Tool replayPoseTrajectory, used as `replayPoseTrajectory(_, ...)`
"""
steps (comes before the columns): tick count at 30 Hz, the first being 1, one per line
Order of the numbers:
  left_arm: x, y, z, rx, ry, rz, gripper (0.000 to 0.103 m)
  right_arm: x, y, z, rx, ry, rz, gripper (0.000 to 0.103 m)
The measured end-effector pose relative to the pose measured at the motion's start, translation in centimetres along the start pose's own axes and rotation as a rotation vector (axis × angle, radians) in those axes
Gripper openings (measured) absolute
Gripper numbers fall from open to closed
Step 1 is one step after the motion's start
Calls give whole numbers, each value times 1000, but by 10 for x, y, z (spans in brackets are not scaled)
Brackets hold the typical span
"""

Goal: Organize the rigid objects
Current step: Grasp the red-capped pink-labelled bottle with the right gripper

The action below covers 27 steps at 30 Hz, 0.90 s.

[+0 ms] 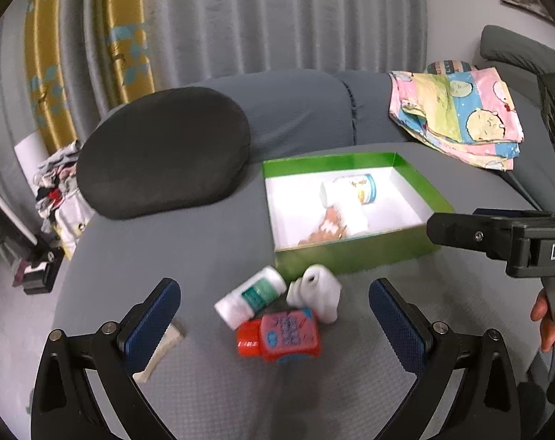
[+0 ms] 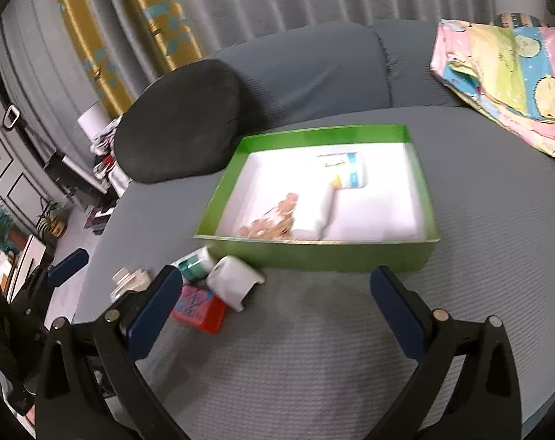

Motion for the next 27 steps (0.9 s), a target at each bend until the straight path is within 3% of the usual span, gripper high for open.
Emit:
replayPoseTrajectory(9,7,-30,32,-61,-65,1,102,25,-27,16,2,-75,-79,102)
replayPoseTrajectory(17,31,-63,75,-131,-179,58,102,65,-49,40,17,-189,-166,102)
replayPoseTrajectory(27,67,-43,85,-99,-251,171,102,113,-65,57,68,-286,-242,102)
Point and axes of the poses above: each gripper's, at about its wrist camera, not at the fingertips, and x roughly the way its jaws point, y to its right, z to its underside, the point moved 6 cm from there along x, roughly the way its jaws point, and after that the axes turned 12 degrees about -x, right-handed, at the moved point
